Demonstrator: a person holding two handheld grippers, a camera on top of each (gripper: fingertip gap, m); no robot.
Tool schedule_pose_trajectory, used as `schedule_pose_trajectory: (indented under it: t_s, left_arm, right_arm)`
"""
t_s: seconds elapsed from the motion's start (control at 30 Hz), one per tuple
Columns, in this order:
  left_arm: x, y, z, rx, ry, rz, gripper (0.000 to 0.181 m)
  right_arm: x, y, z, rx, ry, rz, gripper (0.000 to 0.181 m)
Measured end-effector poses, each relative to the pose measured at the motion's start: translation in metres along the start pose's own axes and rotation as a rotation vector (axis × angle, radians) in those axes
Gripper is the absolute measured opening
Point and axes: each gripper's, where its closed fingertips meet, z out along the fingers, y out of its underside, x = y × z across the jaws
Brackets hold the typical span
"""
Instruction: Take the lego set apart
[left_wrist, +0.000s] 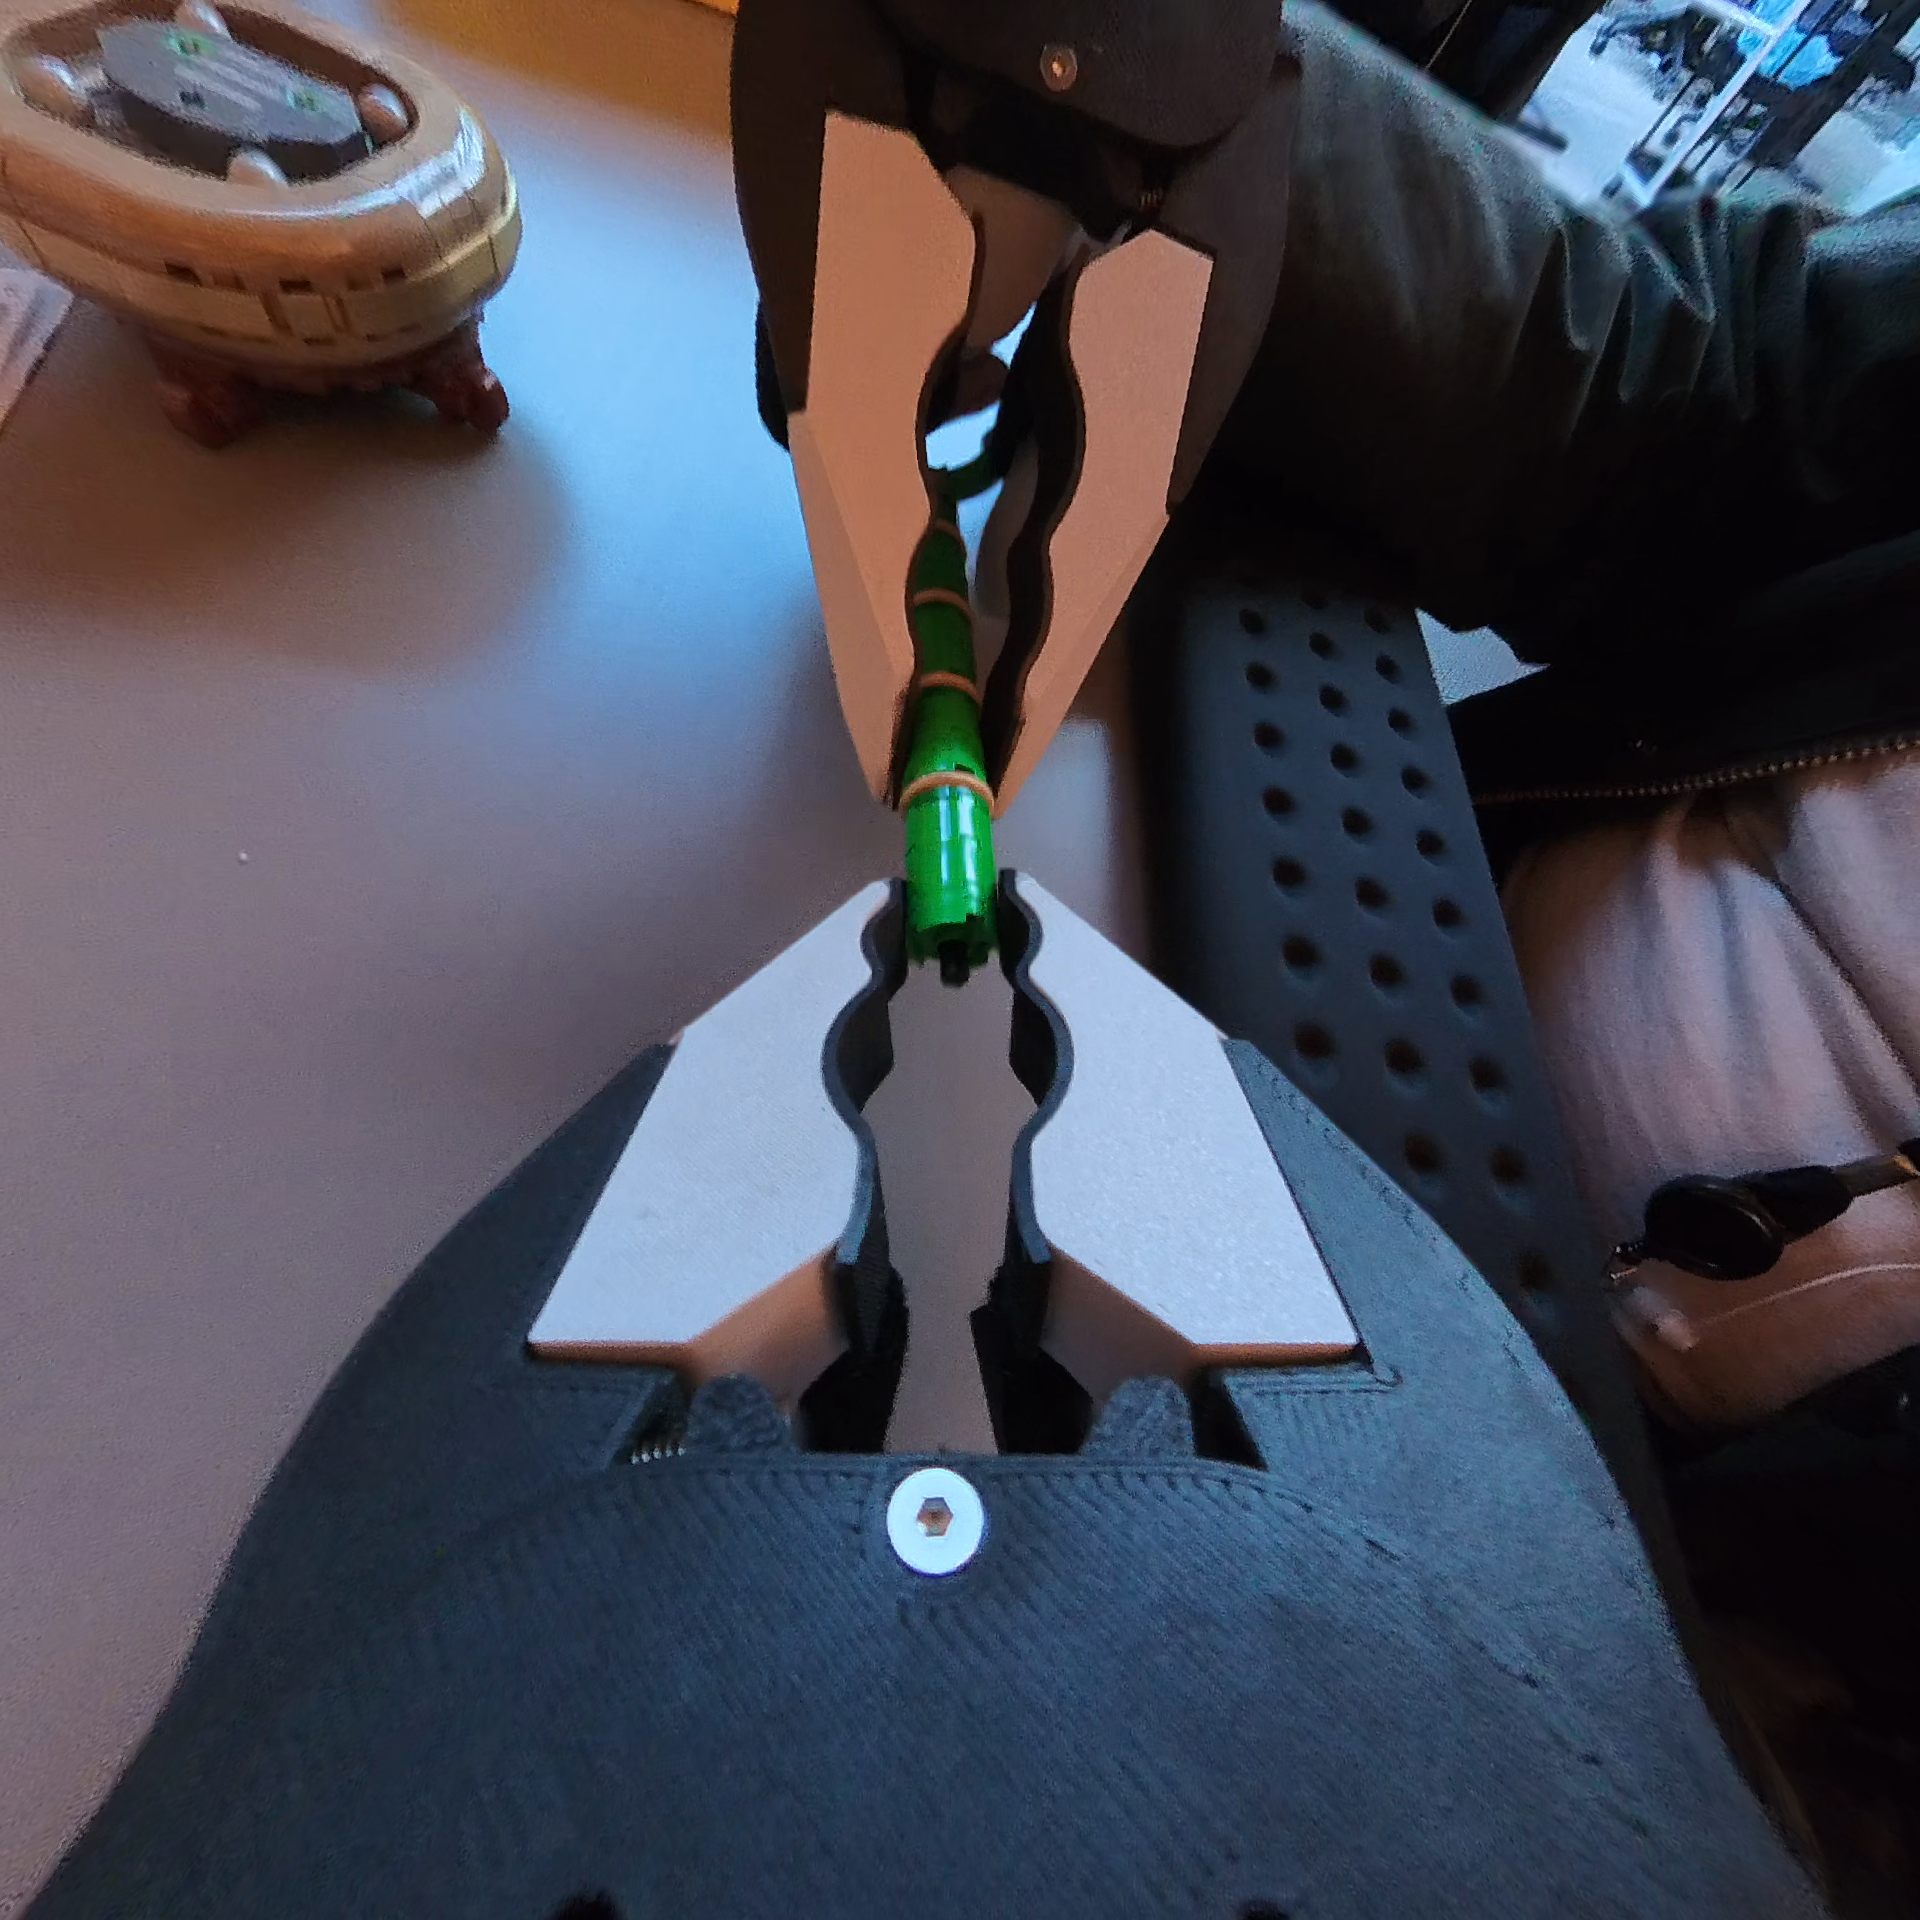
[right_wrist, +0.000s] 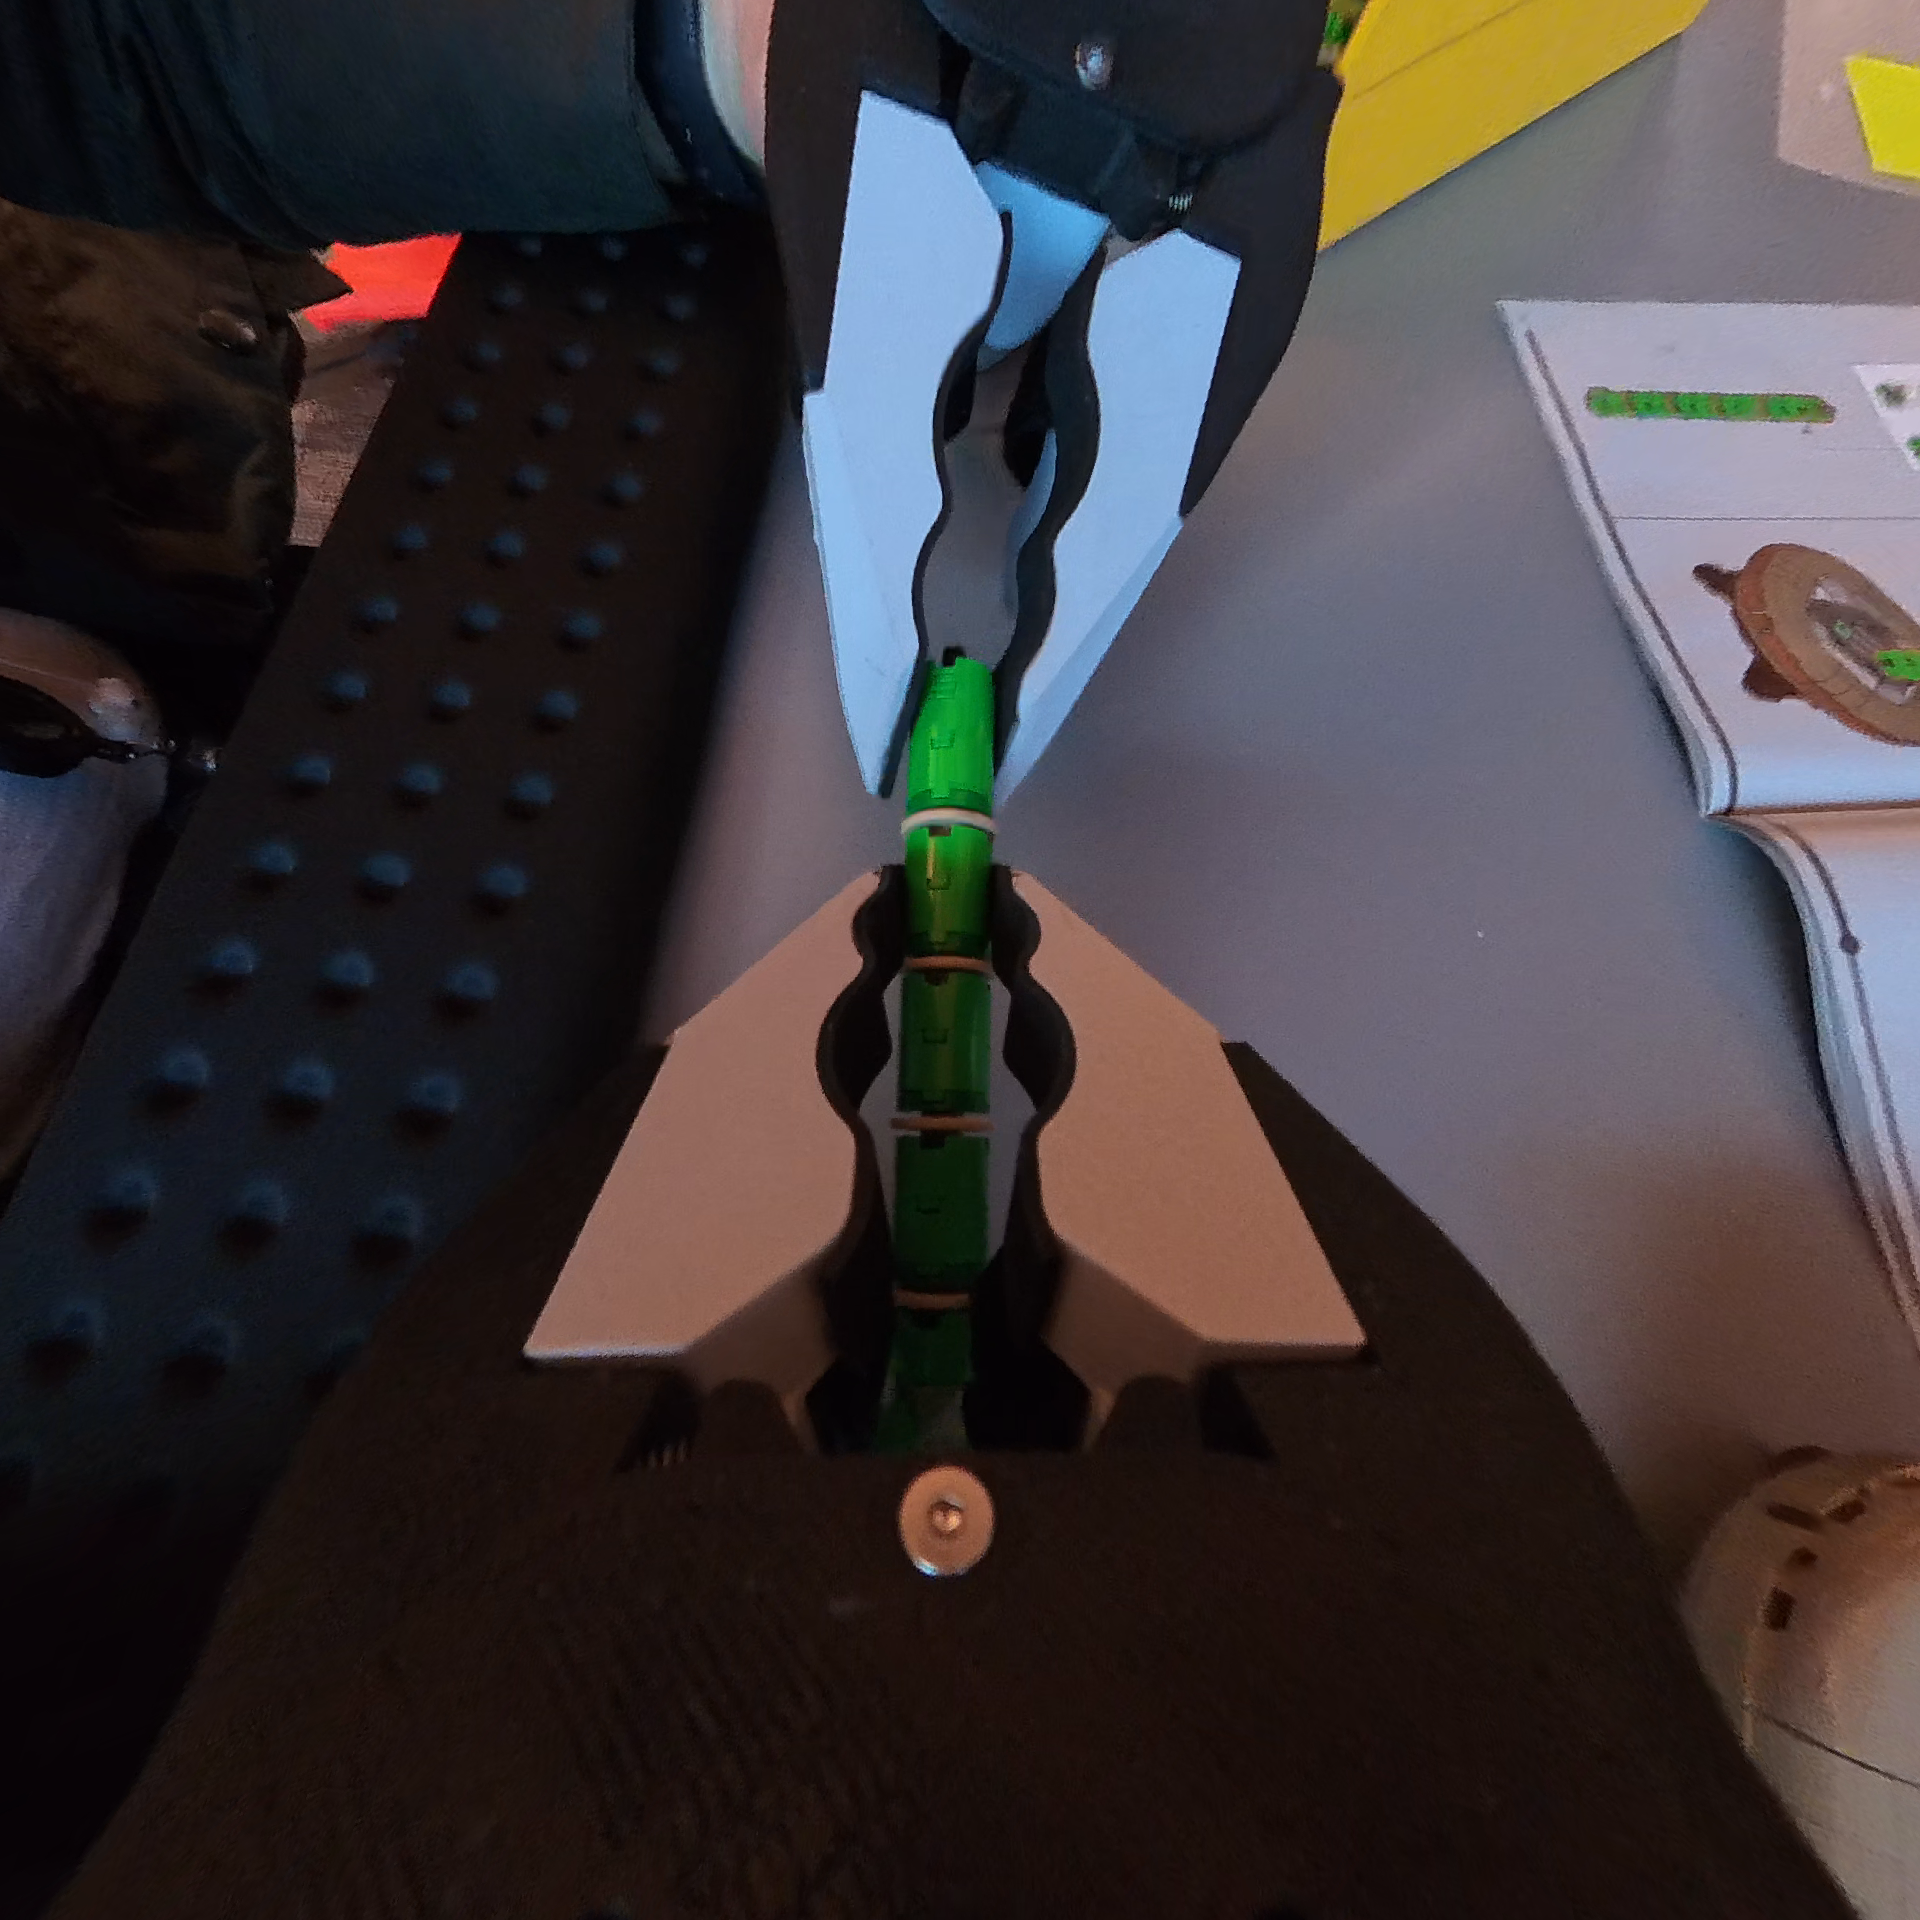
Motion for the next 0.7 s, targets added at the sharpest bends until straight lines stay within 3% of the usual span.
schedule_pose_trajectory:
  t_s: [0.1, 0.27, 0.4, 0.6, 0.7]
  left_arm:
    - [-0.01, 0.007, -0.003, -0.018, -0.037, -0.028, 0.017]
    - [-0.008, -0.002, 0.0, 0.016, -0.032, -0.026, 0.034]
    - [-0.01, 0.012, 0.012, -0.074, -0.061, 0.014, 0.014]
    - [-0.011, 0.01, 0.012, -0.08, -0.086, 0.043, 0.013]
    - [-0.01, 0.009, 0.011, -0.068, -0.077, 0.03, 0.014]
  right_arm:
    - [0.007, 0.021, 0.003, -0.097, 0.012, 0.019, 0.016]
    - [0.004, 0.021, 0.012, -0.129, 0.011, -0.023, 0.016]
    - [0.0, 0.019, 0.021, -0.142, -0.009, -0.035, 0.015]
    - [-0.001, 0.017, 0.03, -0.146, -0.014, -0.01, 0.022]
    - [0.001, 0.017, 0.03, -0.183, 0.026, -0.05, 0.016]
